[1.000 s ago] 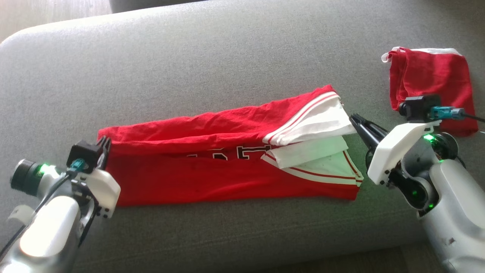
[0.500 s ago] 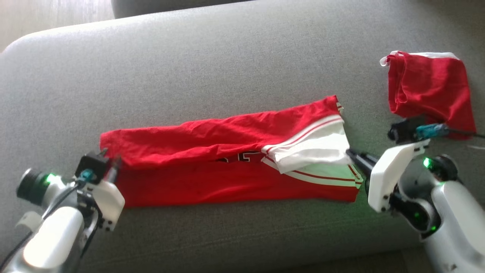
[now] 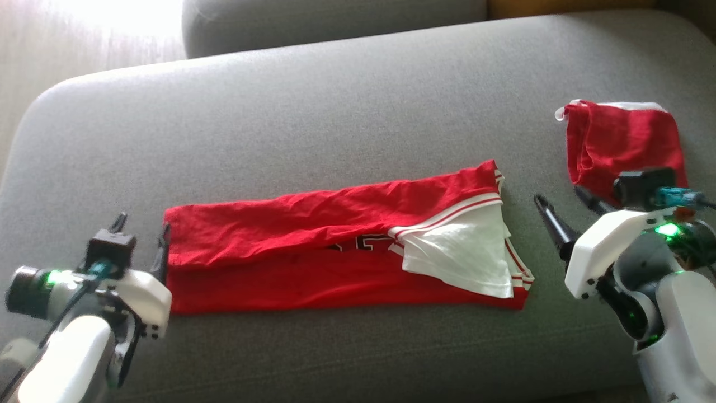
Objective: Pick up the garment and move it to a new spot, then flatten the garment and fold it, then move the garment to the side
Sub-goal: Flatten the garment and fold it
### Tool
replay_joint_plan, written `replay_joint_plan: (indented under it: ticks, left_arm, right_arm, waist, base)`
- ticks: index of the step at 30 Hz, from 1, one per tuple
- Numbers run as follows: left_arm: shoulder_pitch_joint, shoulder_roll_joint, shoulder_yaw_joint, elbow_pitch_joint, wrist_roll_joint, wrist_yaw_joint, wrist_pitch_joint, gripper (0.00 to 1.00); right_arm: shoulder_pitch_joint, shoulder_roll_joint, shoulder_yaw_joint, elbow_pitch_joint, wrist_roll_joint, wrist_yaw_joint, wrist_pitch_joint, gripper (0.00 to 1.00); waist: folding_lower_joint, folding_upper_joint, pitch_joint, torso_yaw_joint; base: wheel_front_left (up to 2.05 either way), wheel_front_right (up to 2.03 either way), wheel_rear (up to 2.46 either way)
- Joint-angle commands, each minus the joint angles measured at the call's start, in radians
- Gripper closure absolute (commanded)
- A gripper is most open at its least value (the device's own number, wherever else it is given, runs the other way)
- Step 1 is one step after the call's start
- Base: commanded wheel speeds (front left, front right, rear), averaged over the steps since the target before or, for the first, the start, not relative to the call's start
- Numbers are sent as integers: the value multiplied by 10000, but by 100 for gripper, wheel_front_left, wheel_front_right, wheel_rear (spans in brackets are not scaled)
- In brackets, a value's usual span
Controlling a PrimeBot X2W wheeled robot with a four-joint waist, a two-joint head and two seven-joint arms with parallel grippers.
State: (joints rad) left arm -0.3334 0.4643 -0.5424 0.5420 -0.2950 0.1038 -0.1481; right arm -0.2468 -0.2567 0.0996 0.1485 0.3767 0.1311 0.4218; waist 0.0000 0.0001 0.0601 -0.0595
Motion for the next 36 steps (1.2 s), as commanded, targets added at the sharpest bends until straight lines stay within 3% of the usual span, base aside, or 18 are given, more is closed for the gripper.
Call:
replay_joint_plan:
  ticks: [1,9,17,19,27,36]
  left_arm:
    - [-271,472,688,-493,-157,267,-301,0]
    - [885,-46,2132,-2343,-1203,1415,-1043,0]
    - [2602,-1201,3206,-4408,-1200,1965,-1132,0]
    - [2993,-1542,3369,-4634,-1159,1836,-1133,0]
    - [3152,-2019,3421,-4324,-391,1058,-1135,0]
    - [2686,-2455,3552,-3761,149,438,-1135,0]
  right_arm:
    - [-250,5,-7,-489,-208,-4,-502,0]
    - [264,991,-938,-535,-140,-4,-3218,0]
    - [1249,1745,-1810,-92,-54,-4,-4972,0]
    - [1412,1861,-1942,66,-27,-4,-5161,0]
    - [1187,2053,-2028,1160,-176,-4,-5196,0]
    - [-248,2062,-1849,3937,572,-4,-5374,0]
  waist:
    - [0,-1,-139,71]
    - [0,-1,-502,298]
    - [0,-1,-586,575]
    - [0,-1,-572,662]
    - [0,-1,-118,992]
    - [0,-1,422,1507]
  base:
    - [0,0,0]
    - [0,0,0]
    - [0,0,0]
    - [0,0,0]
    - [0,0,0]
    - [0,0,0]
